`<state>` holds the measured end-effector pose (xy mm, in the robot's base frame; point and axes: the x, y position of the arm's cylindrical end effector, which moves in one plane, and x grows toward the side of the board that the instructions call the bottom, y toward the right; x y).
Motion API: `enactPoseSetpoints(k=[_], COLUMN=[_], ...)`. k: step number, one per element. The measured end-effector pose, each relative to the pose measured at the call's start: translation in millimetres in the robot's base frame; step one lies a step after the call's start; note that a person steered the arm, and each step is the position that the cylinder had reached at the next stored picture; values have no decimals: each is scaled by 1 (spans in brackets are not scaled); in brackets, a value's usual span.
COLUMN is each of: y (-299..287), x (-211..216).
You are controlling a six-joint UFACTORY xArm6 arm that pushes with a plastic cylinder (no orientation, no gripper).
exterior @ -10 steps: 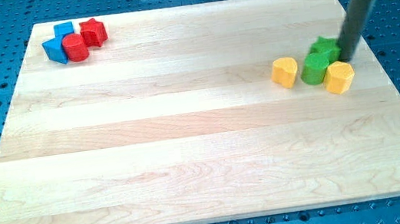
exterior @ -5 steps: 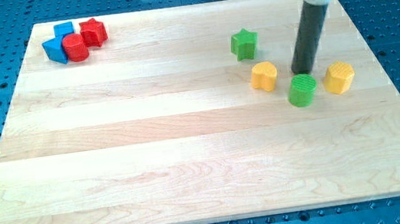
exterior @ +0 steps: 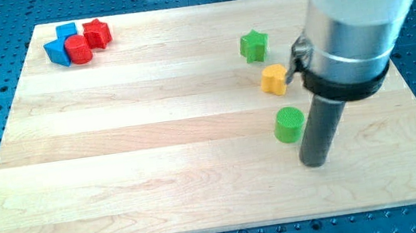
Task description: Separate the green blocks and yellow blocks
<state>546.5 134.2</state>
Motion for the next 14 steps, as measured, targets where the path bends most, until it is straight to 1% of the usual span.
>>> enactPoseSetpoints(k=[1,2,3,4,5,6,7,9,11,12,13,14], y=[-41,-57,-57,-21,-2,-76,-69,-11,-48,-50,-59,-28], x=[-12,-56,-34,-8,-50,-60,-68,-66,-114,-162,-170,-190])
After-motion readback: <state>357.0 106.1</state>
